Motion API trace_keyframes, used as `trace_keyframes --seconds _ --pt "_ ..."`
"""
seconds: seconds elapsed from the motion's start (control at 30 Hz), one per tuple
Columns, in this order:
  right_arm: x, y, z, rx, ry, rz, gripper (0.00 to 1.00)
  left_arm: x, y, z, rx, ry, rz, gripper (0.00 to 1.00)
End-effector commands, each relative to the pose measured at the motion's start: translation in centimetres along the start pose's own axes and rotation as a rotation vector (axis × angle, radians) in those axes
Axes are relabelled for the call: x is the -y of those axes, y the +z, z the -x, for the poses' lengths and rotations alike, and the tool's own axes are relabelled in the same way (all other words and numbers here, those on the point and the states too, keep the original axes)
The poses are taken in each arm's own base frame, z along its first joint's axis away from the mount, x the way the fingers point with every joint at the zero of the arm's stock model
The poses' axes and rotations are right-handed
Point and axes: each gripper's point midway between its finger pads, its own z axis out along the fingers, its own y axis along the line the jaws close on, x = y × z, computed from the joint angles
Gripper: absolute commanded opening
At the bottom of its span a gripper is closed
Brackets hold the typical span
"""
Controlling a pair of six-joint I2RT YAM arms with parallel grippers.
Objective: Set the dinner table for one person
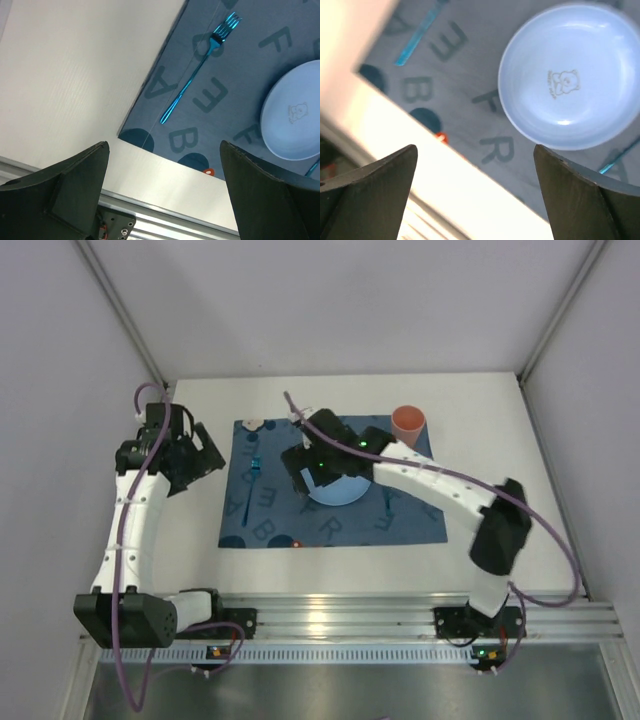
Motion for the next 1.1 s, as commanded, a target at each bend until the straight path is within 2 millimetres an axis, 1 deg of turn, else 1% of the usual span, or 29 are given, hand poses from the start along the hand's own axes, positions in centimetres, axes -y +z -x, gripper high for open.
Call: trace_keyframes --seconds 0.0,0.03,0.07,0.1,0.13,0.17,0.2,0.23,0.27,0.3,0.33,0.37,0.4,0.43,0.47,0.5,0.53,0.57,0.6,0.63,0.7,0.77,0.8,0.87,0.9,0.93,0.97,1.03,1.07 --pt "-0.7 -13.6 5.8 0.432 0.021 0.128 1.0 2.2 -0.5 1.5 0.063 0.012 -0.124 0.97" --pt "0.9 -12.9 4.3 0.454 0.083 0.075 1.0 3.2 -0.4 2.2 0.099 0.023 -0.18 0.97" --pt "2.3 -16.2 4.3 0.559 0.158 0.051 1.0 4.0 0.4 1.0 0.066 0.041 -0.233 0.98" --pt "3.9 -16.4 3.5 0.593 0.258 -0.01 1.0 5.7 0.3 0.2 0.035 0.056 -0.344 0.97" --pt "5.1 -14.7 0.5 0.543 0.267 -0.045 1.0 6.9 0.4 0.4 0.049 0.064 -0.41 0.97" --pt "5.7 -16.5 -0.2 0.578 0.272 -0.036 1.0 7.1 1.5 -0.7 0.016 0.062 -0.438 0.97" --pt "6.2 -16.7 -1.3 0.57 0.26 -0.048 1.0 7.7 1.8 -1.1 0.003 0.059 -0.475 0.97" --pt "6.9 -15.6 -3.8 0.519 0.256 -0.074 1.0 7.4 2.7 -1.9 -0.015 0.04 -0.468 0.97" --pt "7.4 -16.7 -4.7 0.538 0.276 -0.072 1.0 8.1 3.0 -1.2 0.026 0.043 -0.5 0.97" --pt "7.7 -16.6 -5.8 0.525 0.286 -0.074 1.0 8.2 3.2 -1.2 0.042 0.049 -0.509 0.95" --pt "8.4 -15.6 -8.3 0.475 0.283 -0.095 1.0 7.1 4.9 -1.5 0.069 0.033 -0.456 0.98" --pt "8.6 -16.6 -9.0 0.5 0.293 -0.076 1.0 6.9 5.4 -0.5 0.129 0.025 -0.438 0.98" --pt "8.4 -16.7 -9.9 0.496 0.294 -0.05 1.0 6.6 5.5 0.2 0.179 0.031 -0.424 0.97" --pt "8.6 -16.2 -11.3 0.481 0.296 -0.047 1.0 5.0 6.9 -0.1 0.219 0.055 -0.353 0.95" --pt "8.8 -17.6 -11.5 0.532 0.315 -0.019 1.0 4.3 7.4 0.3 0.267 0.073 -0.329 0.94" --pt "8.9 -17.9 -11.9 0.546 0.343 -0.011 1.0 4.5 6.5 2.3 0.394 0.085 -0.343 0.94" --pt "9.2 -18.0 -12.4 0.559 0.356 -0.011 1.0 2.8 7.9 1.4 0.426 0.144 -0.279 0.93" --pt "9.4 -19.2 -12.5 0.6 0.377 0.003 1.0 1.7 8.0 2.1 0.501 0.162 -0.224 0.92" --pt "9.9 -19.5 -12.6 0.618 0.402 -0.01 1.0 2.1 6.6 4.1 0.639 0.183 -0.252 0.91" --pt "10.3 -19.7 -13.2 0.616 0.41 -0.025 1.0 1.1 8.0 2.6 0.653 0.286 -0.225 0.92" --pt "11.0 -20.6 -13.4 0.641 0.452 -0.047 1.0 0.8 8.2 2.3 0.728 0.339 -0.23 0.92" --pt "11.6 -20.9 -14.0 0.621 0.474 -0.075 1.0 0.0 8.7 2.0 0.799 0.339 -0.218 0.95" --pt "11.7 -21.0 -14.4 0.606 0.476 -0.084 1.0 0.1 8.8 2.0 0.811 0.333 -0.226 0.95" --pt "11.7 -21.5 -14.3 0.604 0.487 -0.083 1.0 0.4 8.9 1.8 0.839 0.325 -0.259 0.96" --pt "11.7 -21.7 -14.5 0.594 0.495 -0.084 1.0 0.8 9.7 1.1 0.812 0.34 -0.289 0.95" --pt "11.7 -21.8 -14.5 0.592 0.5 -0.082 1.0 1.3 9.7 1.3 0.83 0.348 -0.31 0.94" --pt "11.6 -21.9 -14.6 0.587 0.514 -0.077 1.0 1.4 10.8 0.7 0.796 0.36 -0.317 0.94" --pt "11.5 -22.1 -15.0 0.569 0.523 -0.07 1.0 1.7 11.6 0.4 0.79 0.349 -0.334 0.94" --pt "11.4 -22.2 -15.1 0.564 0.527 -0.063 1.0 1.8 12.4 0.4 0.787 0.334 -0.338 0.94"
